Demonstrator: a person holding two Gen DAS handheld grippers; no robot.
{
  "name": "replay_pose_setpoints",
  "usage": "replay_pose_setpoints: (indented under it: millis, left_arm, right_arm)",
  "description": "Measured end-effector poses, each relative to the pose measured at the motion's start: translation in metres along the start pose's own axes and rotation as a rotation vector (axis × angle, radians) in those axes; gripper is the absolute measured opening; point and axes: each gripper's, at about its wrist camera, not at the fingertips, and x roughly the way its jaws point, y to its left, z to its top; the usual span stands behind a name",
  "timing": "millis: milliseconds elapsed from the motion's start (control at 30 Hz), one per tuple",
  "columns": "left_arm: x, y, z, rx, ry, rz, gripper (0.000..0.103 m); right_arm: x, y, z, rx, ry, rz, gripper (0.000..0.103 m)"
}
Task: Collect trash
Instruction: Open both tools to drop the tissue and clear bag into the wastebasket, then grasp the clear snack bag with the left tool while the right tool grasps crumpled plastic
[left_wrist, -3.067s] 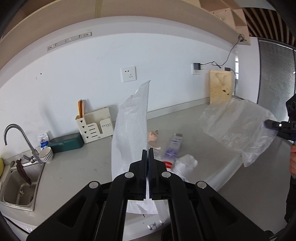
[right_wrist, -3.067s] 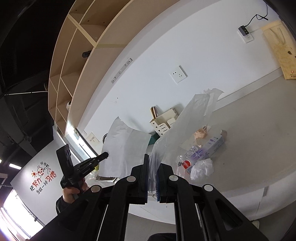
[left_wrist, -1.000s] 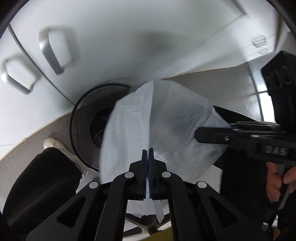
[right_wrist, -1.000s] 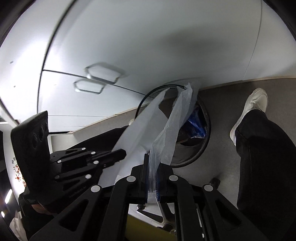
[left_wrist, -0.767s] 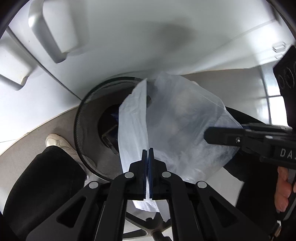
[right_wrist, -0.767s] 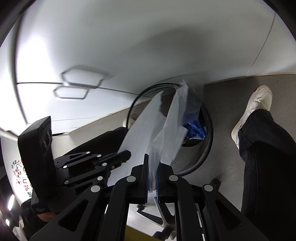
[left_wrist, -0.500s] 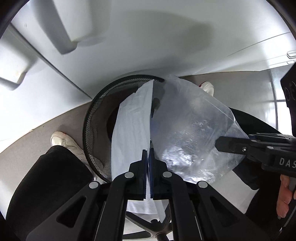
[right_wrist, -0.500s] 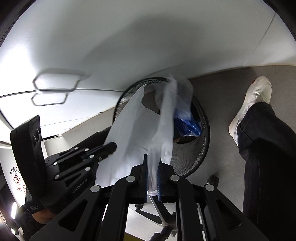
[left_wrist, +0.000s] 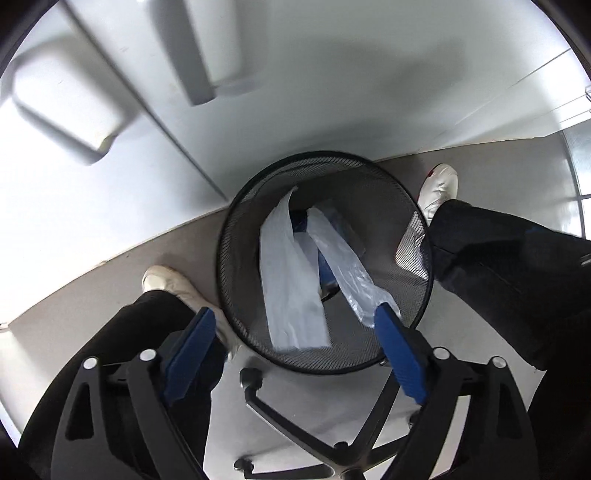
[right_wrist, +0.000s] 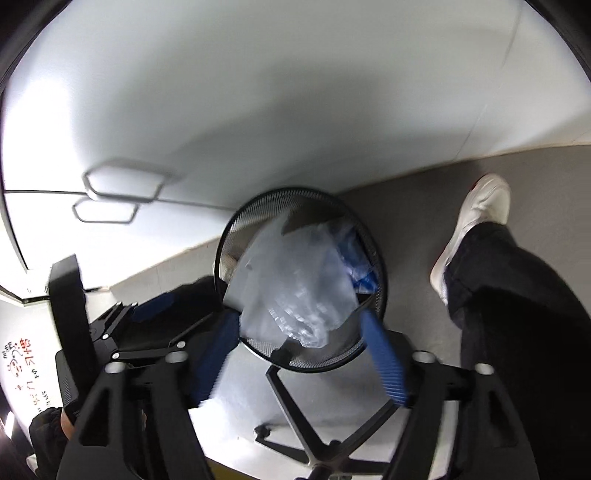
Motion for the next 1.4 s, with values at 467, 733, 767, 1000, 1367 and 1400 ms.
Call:
replay_pose_setpoints:
  millis: [467, 733, 767, 1000, 1367, 1400]
  left_arm:
    - [-0.133, 0.026, -0.057, -0.015, -0.271, -0.053, 0.098]
    - [-0.282, 0.001, -0.097, -0.004, -0.576, -0.113, 0.099]
    - [-0.302, -0.004, -0.100, -0.003, -0.620, -0.115, 0.099]
    - [-0.418, -0.028, -0.085, -0.066, -0.836, -0.095, 0.099]
    - [-0.446, -0.040, 0.023, -0.115, -0.817, 0.017, 0.099]
    - [-0.442, -0.041, 0.033, -0.122, -0.809, 0.024, 0.099]
  right_arm:
    - [-0.170, 0.029, -0.081, -0.212, -0.380, 0.062, 0.095]
    - [-0.317, 0.060, -0.123, -0.331, -0.693, 0.188, 0.099]
    - [-0.334, 0.064, -0.125, -0.346, -0.724, 0.200, 0.099]
    - [-0.408, 0.096, -0.095, -0.401, -0.833, 0.219, 0.099]
    - [-0.407, 0.148, 0.044, -0.463, -0.694, 0.230, 0.099]
    - [-0.402, 0.151, 0.056, -0.459, -0.679, 0.227, 0.099]
